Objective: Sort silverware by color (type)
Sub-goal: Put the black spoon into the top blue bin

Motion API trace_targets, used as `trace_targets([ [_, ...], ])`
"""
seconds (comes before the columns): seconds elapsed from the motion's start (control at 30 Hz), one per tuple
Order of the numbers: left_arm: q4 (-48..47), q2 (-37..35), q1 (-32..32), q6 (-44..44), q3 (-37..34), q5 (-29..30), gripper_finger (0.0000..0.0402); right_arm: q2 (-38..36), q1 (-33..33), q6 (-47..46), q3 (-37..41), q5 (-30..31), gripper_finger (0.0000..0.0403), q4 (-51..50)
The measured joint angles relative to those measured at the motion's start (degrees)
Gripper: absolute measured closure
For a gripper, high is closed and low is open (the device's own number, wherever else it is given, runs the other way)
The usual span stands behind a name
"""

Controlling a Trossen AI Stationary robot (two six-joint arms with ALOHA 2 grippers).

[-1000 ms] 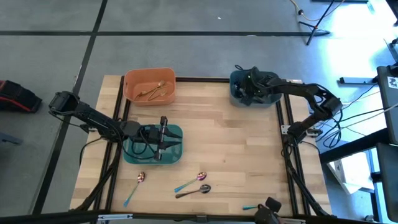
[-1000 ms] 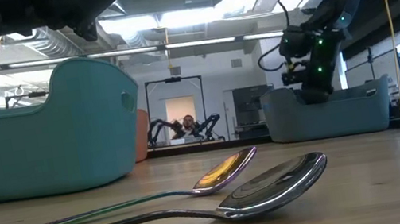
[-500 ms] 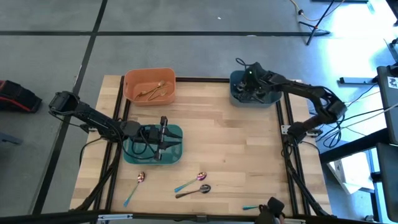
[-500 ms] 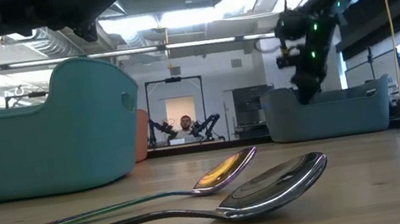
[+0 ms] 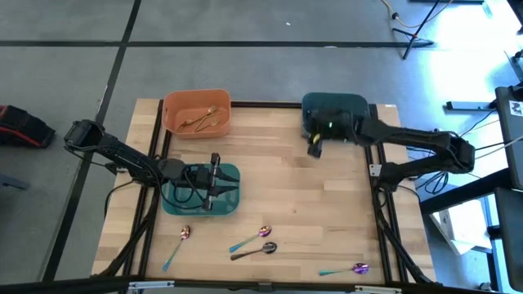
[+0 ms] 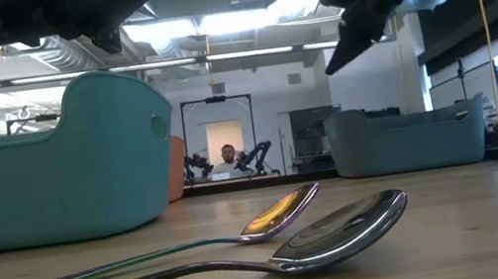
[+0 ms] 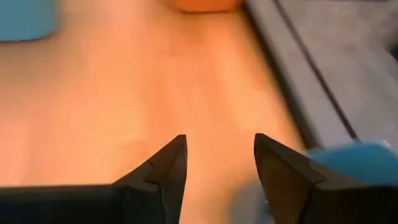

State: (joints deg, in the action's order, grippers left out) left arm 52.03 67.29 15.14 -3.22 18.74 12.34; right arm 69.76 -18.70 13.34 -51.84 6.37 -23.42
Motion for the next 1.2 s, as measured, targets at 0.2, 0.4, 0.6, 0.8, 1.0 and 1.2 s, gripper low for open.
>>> trace_targets([
  [0.2,-0.1,0.0,0.0,0.0,0.0,0.0,0.0316,0.6,11.9,-3.6,2.0,0.0,0.0229,2.1],
  [0.4,-0.4,0.0,0.0,0.0,0.0,0.0,0.0316,0.8,20.9,-9.1,5.2,0.0,0.0229,8.1],
  [0.6,-0.6,0.0,0.0,0.1,0.0,0.0,0.0316,3.0,27.9,-14.8,7.4,0.0,0.0229,13.2],
  [0.8,-0.4,0.0,0.3,1.0,0.0,-1.0,0.0316,8.8,33.8,-18.9,7.7,0.1,0.0229,16.1],
  [1.0,-3.3,0.2,2.0,2.9,2.1,-2.3,0.0316,16.0,38.5,-24.1,7.7,0.5,0.0229,22.5],
  [1.2,-10.4,3.6,5.4,2.7,7.2,-2.5,0.0316,22.5,42.8,-30.9,7.7,0.5,0.0229,30.1],
])
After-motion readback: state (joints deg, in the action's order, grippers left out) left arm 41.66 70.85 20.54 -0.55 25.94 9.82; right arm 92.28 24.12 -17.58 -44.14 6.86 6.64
